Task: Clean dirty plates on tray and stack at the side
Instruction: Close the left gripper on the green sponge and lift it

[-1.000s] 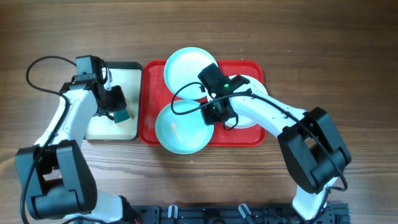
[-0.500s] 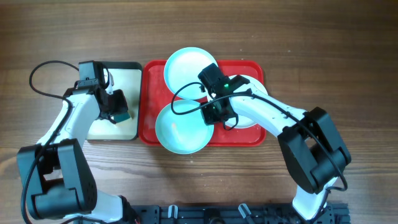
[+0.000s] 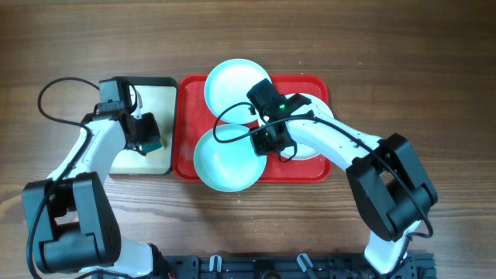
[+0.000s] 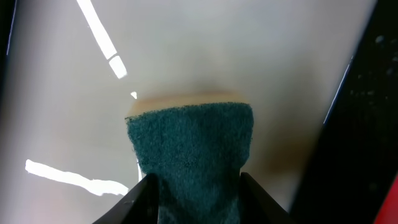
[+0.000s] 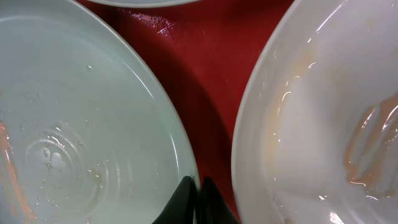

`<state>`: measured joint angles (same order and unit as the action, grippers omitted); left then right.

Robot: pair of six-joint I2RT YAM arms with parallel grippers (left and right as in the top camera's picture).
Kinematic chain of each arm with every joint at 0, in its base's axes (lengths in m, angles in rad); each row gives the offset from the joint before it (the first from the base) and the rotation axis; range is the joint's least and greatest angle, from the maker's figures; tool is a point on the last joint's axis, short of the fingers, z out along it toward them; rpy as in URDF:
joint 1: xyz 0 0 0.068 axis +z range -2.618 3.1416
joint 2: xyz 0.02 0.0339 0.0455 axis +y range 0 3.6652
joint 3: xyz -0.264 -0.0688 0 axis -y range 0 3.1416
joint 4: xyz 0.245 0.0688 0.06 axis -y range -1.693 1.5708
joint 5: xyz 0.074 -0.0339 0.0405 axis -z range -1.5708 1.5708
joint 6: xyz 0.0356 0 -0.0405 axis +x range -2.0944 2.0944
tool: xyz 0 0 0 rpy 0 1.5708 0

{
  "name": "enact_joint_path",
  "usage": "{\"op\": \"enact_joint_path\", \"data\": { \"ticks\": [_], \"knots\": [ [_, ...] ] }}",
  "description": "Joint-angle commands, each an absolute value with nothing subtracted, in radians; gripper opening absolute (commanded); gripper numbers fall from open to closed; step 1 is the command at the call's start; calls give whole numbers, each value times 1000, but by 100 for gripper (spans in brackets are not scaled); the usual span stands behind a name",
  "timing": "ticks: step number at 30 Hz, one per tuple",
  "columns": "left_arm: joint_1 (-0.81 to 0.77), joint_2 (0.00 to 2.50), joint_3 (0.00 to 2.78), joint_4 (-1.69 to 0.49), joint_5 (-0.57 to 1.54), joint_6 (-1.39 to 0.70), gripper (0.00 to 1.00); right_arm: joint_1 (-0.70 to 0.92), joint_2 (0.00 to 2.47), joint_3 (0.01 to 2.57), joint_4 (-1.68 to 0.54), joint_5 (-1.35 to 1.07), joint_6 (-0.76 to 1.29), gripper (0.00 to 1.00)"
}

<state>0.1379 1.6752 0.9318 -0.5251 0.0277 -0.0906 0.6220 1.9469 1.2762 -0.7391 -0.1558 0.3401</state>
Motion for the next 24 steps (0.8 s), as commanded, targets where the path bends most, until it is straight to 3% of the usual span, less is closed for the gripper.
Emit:
{"op": "enact_joint_path", "data": {
  "ticks": [1,6,15,24],
  "knots": [
    [141,1670,895,-505,28,-86,38,622,1960,1294,-741,-152,341,7],
    [141,1670,881,-488,28,-86,32,622,1960,1294,-741,-152,340,7],
    [141,1670,855,-458,29,-113,36,622,1960,1294,-741,-152,341,8],
    [141,1672,847,-447,28,-112,33,622,1960,1294,-741,-152,341,7]
  ]
}}
